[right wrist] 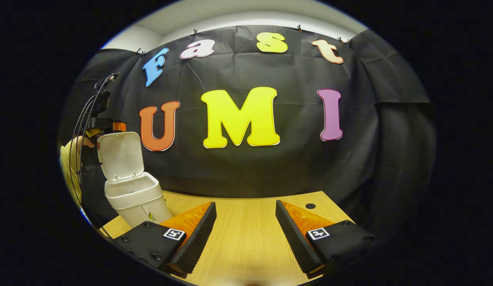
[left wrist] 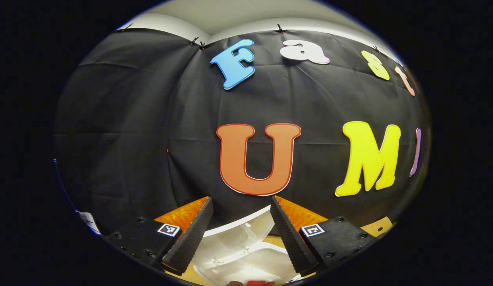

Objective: Press the lid of the desktop garbage bin to open it, pick up the crumpled paper on the desktop and throw it into the bin, then pick up the pop can on the desktop and drop it into the bin, and finally close the garbage bin lid.

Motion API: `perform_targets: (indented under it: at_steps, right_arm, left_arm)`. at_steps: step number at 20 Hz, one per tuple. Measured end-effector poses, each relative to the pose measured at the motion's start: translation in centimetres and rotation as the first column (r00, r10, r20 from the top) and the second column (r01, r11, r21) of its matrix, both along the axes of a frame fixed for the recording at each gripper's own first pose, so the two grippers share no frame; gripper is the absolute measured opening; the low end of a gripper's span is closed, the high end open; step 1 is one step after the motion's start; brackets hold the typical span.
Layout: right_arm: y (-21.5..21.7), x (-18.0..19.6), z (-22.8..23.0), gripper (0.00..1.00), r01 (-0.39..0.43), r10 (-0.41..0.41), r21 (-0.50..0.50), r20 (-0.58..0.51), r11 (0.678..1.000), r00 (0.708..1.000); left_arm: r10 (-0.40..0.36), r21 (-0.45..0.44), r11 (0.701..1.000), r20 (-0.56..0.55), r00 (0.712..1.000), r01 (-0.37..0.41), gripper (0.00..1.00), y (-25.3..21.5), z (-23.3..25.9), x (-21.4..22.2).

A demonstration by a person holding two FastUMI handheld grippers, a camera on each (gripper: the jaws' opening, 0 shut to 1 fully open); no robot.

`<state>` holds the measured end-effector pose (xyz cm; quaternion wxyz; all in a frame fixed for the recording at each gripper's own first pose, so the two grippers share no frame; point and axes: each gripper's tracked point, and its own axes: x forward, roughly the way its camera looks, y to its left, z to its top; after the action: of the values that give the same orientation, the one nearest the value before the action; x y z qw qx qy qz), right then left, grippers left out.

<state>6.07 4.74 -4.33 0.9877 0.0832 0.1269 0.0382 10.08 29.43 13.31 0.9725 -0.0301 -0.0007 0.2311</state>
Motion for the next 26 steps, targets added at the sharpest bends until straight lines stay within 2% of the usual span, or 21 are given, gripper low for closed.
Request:
perform_targets:
  at_steps: [1,2,3,8,12,16,17,19,23,26]
  right_arm:
    - [0.0,0.0,-0.2,0.95,-0.003,0.003,0.006,-0.002,1.000,1.000]
    - [0.0,0.0,-0.2,0.95,-0.006,0.006,0.011,-0.004,1.000,1.000]
    - [0.1,0.1,-0.4,0.95,-0.011,0.011,0.014,-0.006,1.000,1.000]
    - [0.5,0.0,-0.4,0.95,-0.047,0.047,-0.019,0.004,0.999,0.999]
    - [0.7,-0.3,-1.1,0.95,-0.076,0.076,-0.003,-0.001,0.997,0.997]
    - [-0.4,-0.4,-1.9,0.95,-0.076,0.076,0.018,-0.019,0.997,0.997]
    - [-0.6,-0.4,-2.1,0.95,-0.075,0.076,0.026,-0.024,0.997,0.997]
    - [-0.7,-0.4,-2.5,0.95,-0.081,0.083,0.041,-0.039,0.996,0.996]
    - [-0.9,-0.5,-2.5,0.95,-0.095,0.097,0.043,-0.040,0.995,0.994]
    - [-0.9,-0.4,-2.5,0.95,-0.105,0.107,0.050,-0.039,0.993,0.993]
  left_arm:
    - [-0.007,-0.009,1.000,0.004,1.000,0.007,0.95,-0.7,-0.1,-0.3]
    - [-0.017,-0.015,1.000,0.008,1.000,0.017,1.00,-1.6,-0.3,-0.6]
    - [-0.023,-0.015,1.000,0.011,1.000,0.023,0.95,-2.4,-0.5,-0.8]
    - [-0.058,0.008,0.998,-0.030,0.998,0.059,0.95,-6.6,-3.2,-1.9]
    - [-0.078,-0.057,0.996,-0.069,0.995,0.074,0.94,-8.6,-6.3,-2.3]
    - [-0.067,-0.120,0.991,-0.101,0.993,0.055,0.93,-9.2,-9.3,-2.3]
    - [-0.070,-0.127,0.990,-0.109,0.992,0.056,0.96,-9.5,-10.0,-2.2]
    - [-0.073,-0.129,0.990,-0.131,0.989,0.056,1.00,-10.2,-11.3,-2.2]
    - [-0.081,-0.158,0.986,-0.185,0.979,0.052,1.00,-11.1,-14.2,-1.9]
    - [-0.054,-0.147,0.989,-0.228,0.972,0.021,0.99,-10.6,-15.2,-1.9]
